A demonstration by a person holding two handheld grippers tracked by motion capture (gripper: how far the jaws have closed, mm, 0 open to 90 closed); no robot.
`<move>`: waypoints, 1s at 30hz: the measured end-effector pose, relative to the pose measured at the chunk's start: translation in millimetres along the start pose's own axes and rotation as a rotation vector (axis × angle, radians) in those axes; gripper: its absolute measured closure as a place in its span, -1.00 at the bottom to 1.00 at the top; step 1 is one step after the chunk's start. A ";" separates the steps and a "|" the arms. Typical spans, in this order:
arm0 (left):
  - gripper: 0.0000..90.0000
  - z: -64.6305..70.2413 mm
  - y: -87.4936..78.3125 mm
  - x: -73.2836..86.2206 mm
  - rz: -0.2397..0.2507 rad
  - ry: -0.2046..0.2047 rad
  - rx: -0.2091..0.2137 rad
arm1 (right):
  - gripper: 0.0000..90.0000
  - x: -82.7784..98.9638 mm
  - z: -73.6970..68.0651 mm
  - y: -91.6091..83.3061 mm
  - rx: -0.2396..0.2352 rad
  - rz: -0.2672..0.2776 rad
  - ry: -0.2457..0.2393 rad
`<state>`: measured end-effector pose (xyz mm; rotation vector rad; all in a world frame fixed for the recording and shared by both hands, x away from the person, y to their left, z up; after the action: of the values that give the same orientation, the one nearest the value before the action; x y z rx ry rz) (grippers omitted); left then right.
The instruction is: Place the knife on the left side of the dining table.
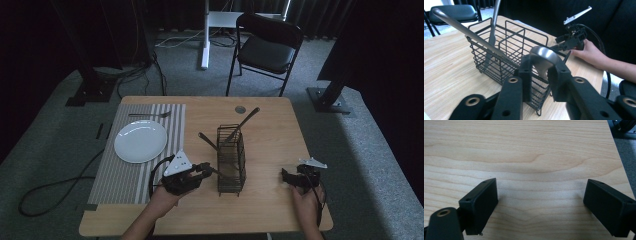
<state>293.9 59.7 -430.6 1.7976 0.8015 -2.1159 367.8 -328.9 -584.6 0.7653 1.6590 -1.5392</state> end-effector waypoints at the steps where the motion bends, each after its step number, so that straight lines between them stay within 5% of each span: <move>1: 0.69 0.3 0.2 -0.3 0.002 -0.005 0.009 | -0.74 0.0 0.0 0.0 0.000 0.000 0.000; 10: 0.83 7.8 7.0 -8.8 0.003 -0.003 0.062 | -0.74 0.0 0.0 0.0 0.000 0.000 0.000; 30: 0.85 16.1 42.3 -33.4 0.033 0.054 0.101 | -0.74 0.0 0.1 0.0 0.000 0.000 0.000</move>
<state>309.5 11.0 -407.3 1.9122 0.6842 -2.1312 367.8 -329.0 -584.6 0.7650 1.6587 -1.5390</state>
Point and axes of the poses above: each handheld gripper's, and its own axes: y roughly forward along the jaws, x roughly out of its underside, z roughly to its right, the point moved 5 cm from there along y, roughly forward along the jaws, and after that the axes turned 10 degrees about z, right-handed, at the moved point
